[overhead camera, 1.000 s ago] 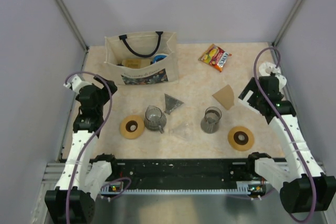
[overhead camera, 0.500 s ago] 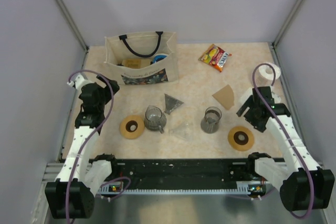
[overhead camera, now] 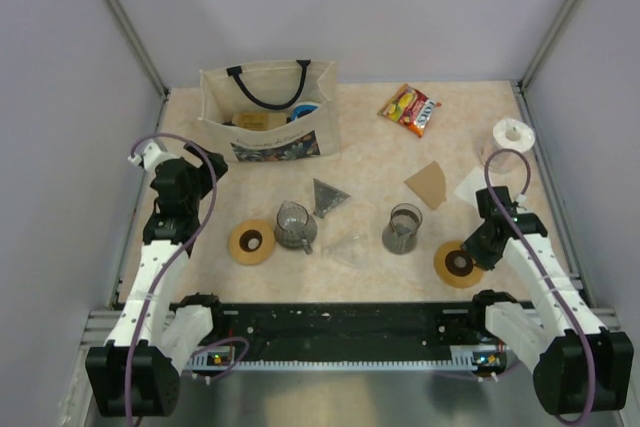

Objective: Place the coffee filter in the dripper

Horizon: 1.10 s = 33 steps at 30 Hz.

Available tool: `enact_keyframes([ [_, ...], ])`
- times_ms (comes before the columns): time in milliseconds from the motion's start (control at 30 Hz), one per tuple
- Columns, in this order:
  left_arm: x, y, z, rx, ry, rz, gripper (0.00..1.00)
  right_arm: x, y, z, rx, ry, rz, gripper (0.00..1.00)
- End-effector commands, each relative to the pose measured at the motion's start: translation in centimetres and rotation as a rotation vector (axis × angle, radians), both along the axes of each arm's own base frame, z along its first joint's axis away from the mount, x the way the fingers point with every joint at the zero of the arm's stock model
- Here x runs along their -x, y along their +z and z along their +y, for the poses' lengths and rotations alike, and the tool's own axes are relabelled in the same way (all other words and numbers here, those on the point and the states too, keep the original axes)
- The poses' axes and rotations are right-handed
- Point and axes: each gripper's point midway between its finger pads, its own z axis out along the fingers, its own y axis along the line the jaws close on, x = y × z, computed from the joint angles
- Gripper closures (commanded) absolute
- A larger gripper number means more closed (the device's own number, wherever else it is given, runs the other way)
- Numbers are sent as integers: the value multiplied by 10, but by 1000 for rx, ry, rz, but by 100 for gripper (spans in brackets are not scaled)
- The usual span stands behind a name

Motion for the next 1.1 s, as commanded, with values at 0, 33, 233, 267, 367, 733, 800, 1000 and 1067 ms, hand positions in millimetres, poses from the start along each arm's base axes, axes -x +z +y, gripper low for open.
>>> enact_keyframes([
  [0, -4, 11, 4, -22, 13, -42, 1, 8, -8, 4, -35, -31, 15, 64],
  [33, -4, 10, 5, -24, 14, -42, 1, 10, -10, 6, -45, -26, 22, 64],
  [233, -4, 7, 6, -25, 19, -31, 1, 13, -21, 9, -56, -17, 48, 65],
  [267, -4, 8, 5, -24, 18, -32, 1, 13, -23, 9, -58, -20, 48, 67],
  [367, -3, 7, 8, -29, 29, -30, 1, 12, -31, 10, -65, -26, 45, 69],
  [733, 1, 16, 8, -40, 24, -45, 1, -19, 4, 7, -46, 2, -122, 100],
  [800, 1, 19, 4, -36, 6, -55, 1, -36, 33, 6, -37, 9, -233, 100],
  [1000, 3, 40, -15, -1, -96, -105, 1, -92, 154, 1, 93, 204, -684, 100],
  [1067, 3, 50, -29, 28, -164, -142, 1, -110, 198, 25, 95, 395, -946, 100],
])
